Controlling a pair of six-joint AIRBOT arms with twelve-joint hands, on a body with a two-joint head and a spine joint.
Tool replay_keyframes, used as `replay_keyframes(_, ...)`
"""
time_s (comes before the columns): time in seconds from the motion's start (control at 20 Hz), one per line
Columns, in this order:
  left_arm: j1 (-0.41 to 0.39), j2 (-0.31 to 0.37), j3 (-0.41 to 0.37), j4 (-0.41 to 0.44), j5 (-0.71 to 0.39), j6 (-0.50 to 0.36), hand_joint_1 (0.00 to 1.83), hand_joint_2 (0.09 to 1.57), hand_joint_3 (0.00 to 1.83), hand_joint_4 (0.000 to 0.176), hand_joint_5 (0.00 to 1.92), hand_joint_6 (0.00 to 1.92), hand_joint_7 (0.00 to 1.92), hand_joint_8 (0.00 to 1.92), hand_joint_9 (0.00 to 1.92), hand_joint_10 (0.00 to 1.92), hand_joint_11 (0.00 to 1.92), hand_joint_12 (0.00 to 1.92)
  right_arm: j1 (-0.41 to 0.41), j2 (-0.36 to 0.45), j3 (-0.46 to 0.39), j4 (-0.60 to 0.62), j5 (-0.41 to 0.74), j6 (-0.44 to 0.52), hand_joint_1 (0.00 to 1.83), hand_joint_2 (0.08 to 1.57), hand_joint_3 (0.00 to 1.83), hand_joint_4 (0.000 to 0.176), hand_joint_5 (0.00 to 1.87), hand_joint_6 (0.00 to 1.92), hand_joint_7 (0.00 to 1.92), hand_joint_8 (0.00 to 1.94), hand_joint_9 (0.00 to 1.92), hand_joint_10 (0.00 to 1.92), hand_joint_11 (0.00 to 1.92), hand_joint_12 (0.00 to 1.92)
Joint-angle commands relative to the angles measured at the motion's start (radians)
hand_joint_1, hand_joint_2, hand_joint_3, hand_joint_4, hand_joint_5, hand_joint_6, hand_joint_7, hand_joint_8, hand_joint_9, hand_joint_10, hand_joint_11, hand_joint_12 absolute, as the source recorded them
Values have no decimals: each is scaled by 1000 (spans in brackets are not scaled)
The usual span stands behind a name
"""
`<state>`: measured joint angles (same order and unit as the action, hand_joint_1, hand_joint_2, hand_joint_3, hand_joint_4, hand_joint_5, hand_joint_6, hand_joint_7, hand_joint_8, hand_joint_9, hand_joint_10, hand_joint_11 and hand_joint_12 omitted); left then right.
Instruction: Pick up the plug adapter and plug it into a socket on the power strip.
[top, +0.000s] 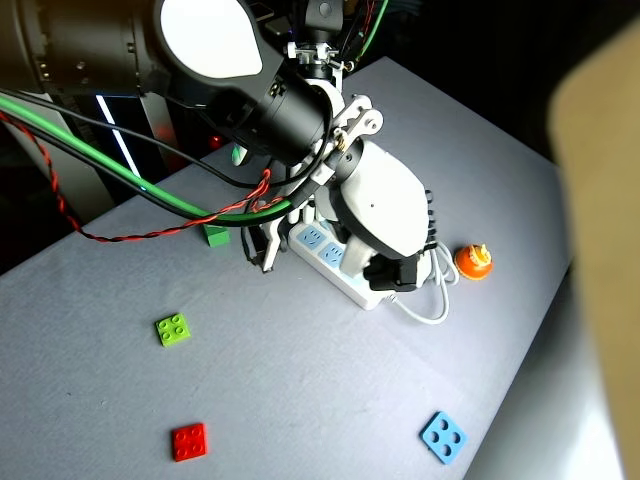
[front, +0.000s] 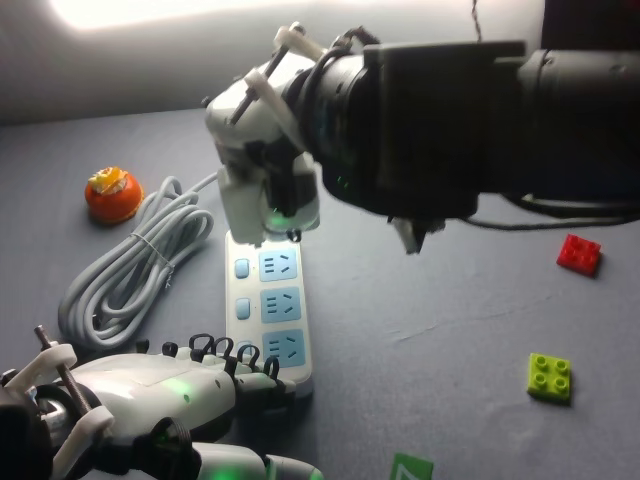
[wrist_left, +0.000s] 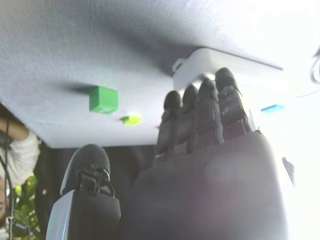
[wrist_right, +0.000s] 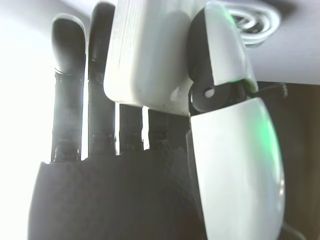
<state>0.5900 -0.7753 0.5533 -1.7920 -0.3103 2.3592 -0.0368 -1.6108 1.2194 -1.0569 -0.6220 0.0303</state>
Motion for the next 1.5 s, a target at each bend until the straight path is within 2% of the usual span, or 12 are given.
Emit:
replay_keyframes(0.0, 9, -16, -9, -35, 72, -14, 0, 1221, 0, 0, 131, 3, 113, 4, 92, 3, 0, 274, 9, -6, 4, -82, 34, 15, 1241, 1146, 0, 0, 867, 986, 994, 1172, 897, 1090, 714, 1485)
replay_keyframes(0.1, 9, -16, -8, -35, 72, -14, 5, 1225, 1, 0, 134, 2, 116, 3, 96, 3, 0, 288, -4, -20, 11, -130, 34, 42, 1249, 1131, 0, 0, 894, 945, 1025, 1122, 912, 1065, 719, 1468)
replay_keyframes(0.2, 9, -17, -8, -35, 72, -14, 0, 1224, 0, 0, 122, 0, 110, 0, 94, 0, 0, 286, -17, -33, 20, -151, 27, 49, 1240, 1145, 2, 0, 854, 1011, 1003, 1149, 899, 1057, 700, 1491)
replay_keyframes(0.25, 9, -17, -9, -35, 72, -14, 0, 1224, 0, 0, 136, 2, 126, 2, 108, 2, 0, 340, -23, -38, 26, -162, 23, 62, 1243, 1137, 0, 0, 879, 979, 1015, 1128, 902, 1060, 691, 1492)
replay_keyframes(0.4, 9, -18, -8, -35, 71, -14, 0, 1224, 0, 0, 130, 3, 111, 1, 105, 1, 0, 341, -38, -42, 38, -184, 16, 84, 1240, 1156, 0, 0, 836, 1025, 980, 1199, 859, 1131, 665, 1546)
replay_keyframes(0.5, 11, -18, -8, -35, 70, -14, 0, 1222, 0, 0, 127, 1, 110, 0, 95, 1, 0, 306, -48, -42, 44, -185, 10, 87, 1228, 1174, 0, 0, 809, 1068, 942, 1259, 812, 1187, 628, 1580)
replay_keyframes(0.55, 11, -18, -9, -35, 70, -14, 0, 1222, 0, 0, 140, 4, 127, 4, 104, 4, 0, 286, -57, -42, 47, -185, 7, 87, 1237, 1151, 0, 0, 856, 1006, 982, 1189, 848, 1162, 658, 1564)
replay_keyframes(0.75, 11, -17, -9, -35, 70, -14, 0, 1225, 1, 0, 143, 2, 124, 2, 106, 2, 0, 289, -71, -42, 49, -185, -12, 85, 1252, 1127, 0, 0, 909, 917, 1029, 1118, 899, 1090, 694, 1499)
replay_keyframes(1.05, 11, -17, -9, -35, 70, -15, 0, 1224, 0, 0, 150, 6, 142, 9, 110, 7, 0, 260, -81, -42, 51, -185, -5, 85, 1250, 1124, 1, 0, 903, 941, 1039, 1090, 929, 1034, 697, 1493)
replay_keyframes(1.2, 11, -18, -10, -35, 70, -16, 0, 1218, 0, 0, 139, 3, 133, 5, 109, 4, 0, 295, -83, -44, 51, -184, -4, 85, 1236, 1148, 1, 0, 853, 1020, 995, 1162, 873, 1104, 650, 1553)
replay_keyframes(1.25, 12, -17, -10, -35, 70, -17, 0, 1221, 0, 0, 110, 3, 99, 3, 79, 3, 0, 224, -84, -44, 51, -184, -6, 84, 1238, 1138, 0, 0, 887, 974, 1007, 1138, 885, 1083, 668, 1527)
replay_keyframes(1.45, 12, -14, -11, -35, 70, -20, 0, 1220, 0, 0, 117, 1, 122, 2, 107, 3, 0, 262, -78, -37, 48, -99, -5, 24, 1236, 1146, 1, 0, 863, 1005, 995, 1160, 882, 1077, 656, 1544)
